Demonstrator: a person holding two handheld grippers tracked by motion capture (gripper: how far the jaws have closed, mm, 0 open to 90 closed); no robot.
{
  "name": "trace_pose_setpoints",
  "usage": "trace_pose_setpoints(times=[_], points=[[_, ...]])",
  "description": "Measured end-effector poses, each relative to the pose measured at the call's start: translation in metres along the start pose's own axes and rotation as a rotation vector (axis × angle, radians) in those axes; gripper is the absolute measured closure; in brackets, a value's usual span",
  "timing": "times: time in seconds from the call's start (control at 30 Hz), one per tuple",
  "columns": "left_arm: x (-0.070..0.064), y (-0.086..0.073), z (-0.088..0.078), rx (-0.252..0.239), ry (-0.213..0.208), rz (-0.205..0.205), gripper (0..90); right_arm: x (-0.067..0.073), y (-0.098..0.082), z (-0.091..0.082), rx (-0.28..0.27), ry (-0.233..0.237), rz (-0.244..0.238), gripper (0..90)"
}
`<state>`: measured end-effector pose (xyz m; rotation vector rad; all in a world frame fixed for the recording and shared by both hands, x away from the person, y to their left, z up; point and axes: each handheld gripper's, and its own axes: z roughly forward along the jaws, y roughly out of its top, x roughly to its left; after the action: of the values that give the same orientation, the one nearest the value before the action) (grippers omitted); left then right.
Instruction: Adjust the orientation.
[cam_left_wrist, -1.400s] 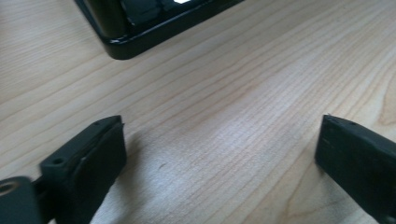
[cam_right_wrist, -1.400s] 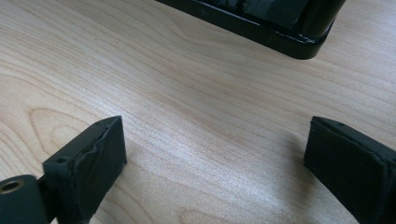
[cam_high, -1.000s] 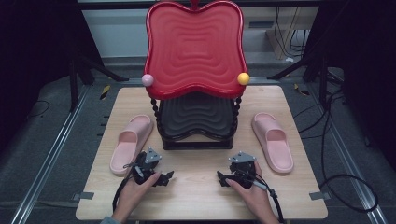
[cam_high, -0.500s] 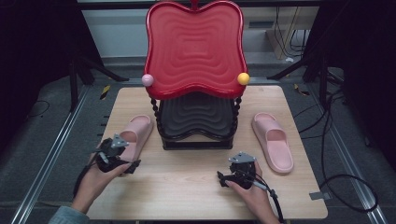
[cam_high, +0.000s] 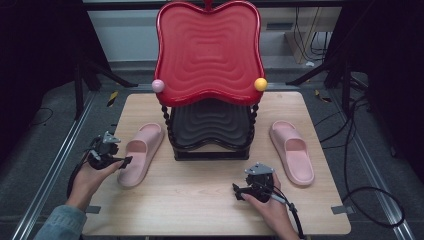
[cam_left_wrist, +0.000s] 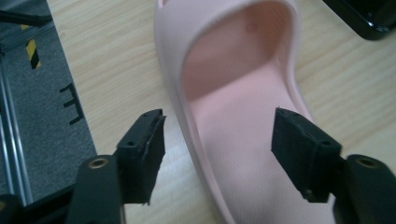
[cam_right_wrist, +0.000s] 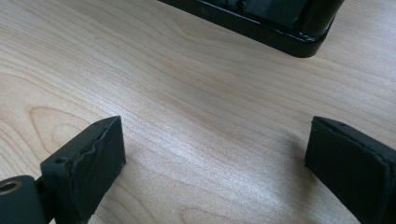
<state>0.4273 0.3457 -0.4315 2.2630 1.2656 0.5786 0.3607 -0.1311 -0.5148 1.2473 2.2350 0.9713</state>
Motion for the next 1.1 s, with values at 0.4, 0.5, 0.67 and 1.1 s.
trace_pose_setpoints(times=[0.4, 0.5, 0.67, 1.1], points=[[0.015, 0.018, 0.030, 0.017, 0.039, -0.013, 55.7, 0.000, 0.000, 0.000, 0.000, 0.000, 0.000, 5.2], [0.016, 0.020, 0.034, 0.011, 0.038, -0.022, 61.4, 0.000, 0.000, 0.000, 0.002, -0.001, 0.002, 5.2], [0.020, 0.019, 0.043, 0.003, 0.035, -0.049, 71.2, 0.000, 0.000, 0.000, 0.002, 0.003, -0.004, 5.3], [0.010, 0.001, 0.006, -0.041, 0.049, 0.001, 83.4, 0.000, 0.000, 0.000, 0.001, 0.011, -0.006, 5.2]])
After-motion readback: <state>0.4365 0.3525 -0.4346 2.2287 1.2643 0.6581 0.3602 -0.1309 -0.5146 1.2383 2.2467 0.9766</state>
